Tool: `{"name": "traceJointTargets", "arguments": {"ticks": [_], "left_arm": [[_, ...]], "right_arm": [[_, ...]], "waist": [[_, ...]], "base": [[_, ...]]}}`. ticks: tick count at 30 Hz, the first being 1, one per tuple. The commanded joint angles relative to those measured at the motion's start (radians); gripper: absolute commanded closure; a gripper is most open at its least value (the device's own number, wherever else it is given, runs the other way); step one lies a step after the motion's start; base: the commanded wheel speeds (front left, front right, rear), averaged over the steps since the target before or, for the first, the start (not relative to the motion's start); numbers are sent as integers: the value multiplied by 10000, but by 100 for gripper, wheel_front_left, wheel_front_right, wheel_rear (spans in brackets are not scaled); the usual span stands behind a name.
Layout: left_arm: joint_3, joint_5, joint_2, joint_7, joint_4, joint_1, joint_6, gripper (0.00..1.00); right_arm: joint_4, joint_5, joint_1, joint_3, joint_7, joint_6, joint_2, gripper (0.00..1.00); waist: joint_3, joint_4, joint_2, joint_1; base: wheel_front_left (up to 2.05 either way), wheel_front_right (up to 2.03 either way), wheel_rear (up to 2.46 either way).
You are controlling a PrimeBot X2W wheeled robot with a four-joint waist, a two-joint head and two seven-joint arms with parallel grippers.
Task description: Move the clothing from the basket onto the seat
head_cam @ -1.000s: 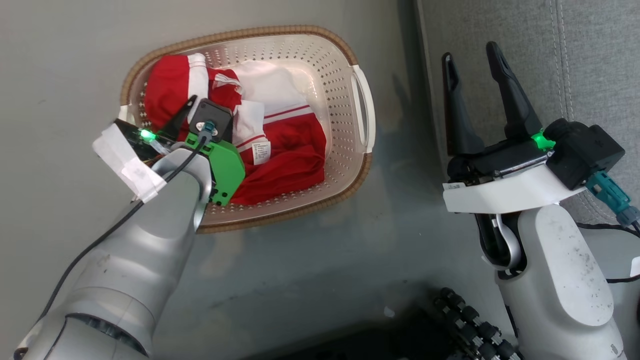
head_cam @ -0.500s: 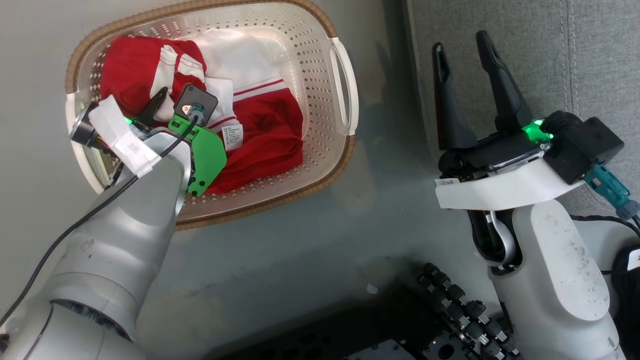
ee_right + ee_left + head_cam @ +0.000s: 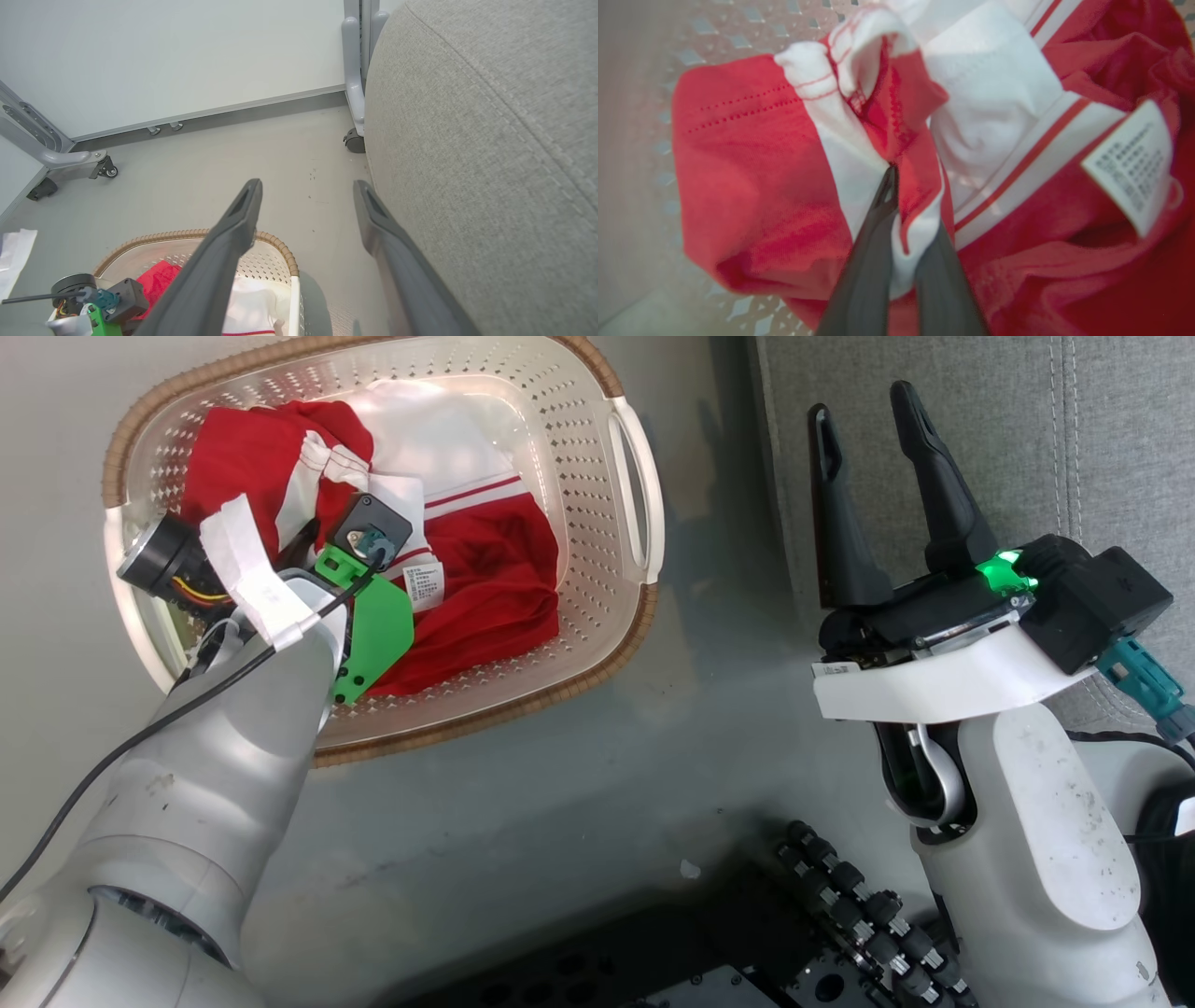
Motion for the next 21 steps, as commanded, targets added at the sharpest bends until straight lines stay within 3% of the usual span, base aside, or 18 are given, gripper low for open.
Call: {"name": "traceJointTargets", "arguments": {"ticks": [1, 12, 21], "left_arm": [[2, -36, -9, -103, 11, -128, 4, 100], [810, -1278, -457, -1529, -180, 691, -699, 100], [1441, -2288, -701, -2701, -548, 1570, -963, 100]], "right_arm": [[-27, -28, -38, -20, -44, 1, -6, 0], [268, -400, 322, 9, -39, 1, -13, 0], [514, -818, 841, -253, -39, 1, -14, 0]], "waist": [[-79, 53, 0, -1], [-1243, 500, 0, -1], [-2641, 967, 0, -1]], "base": [[0, 0, 0], [0, 0, 0], [0, 0, 0]]}}
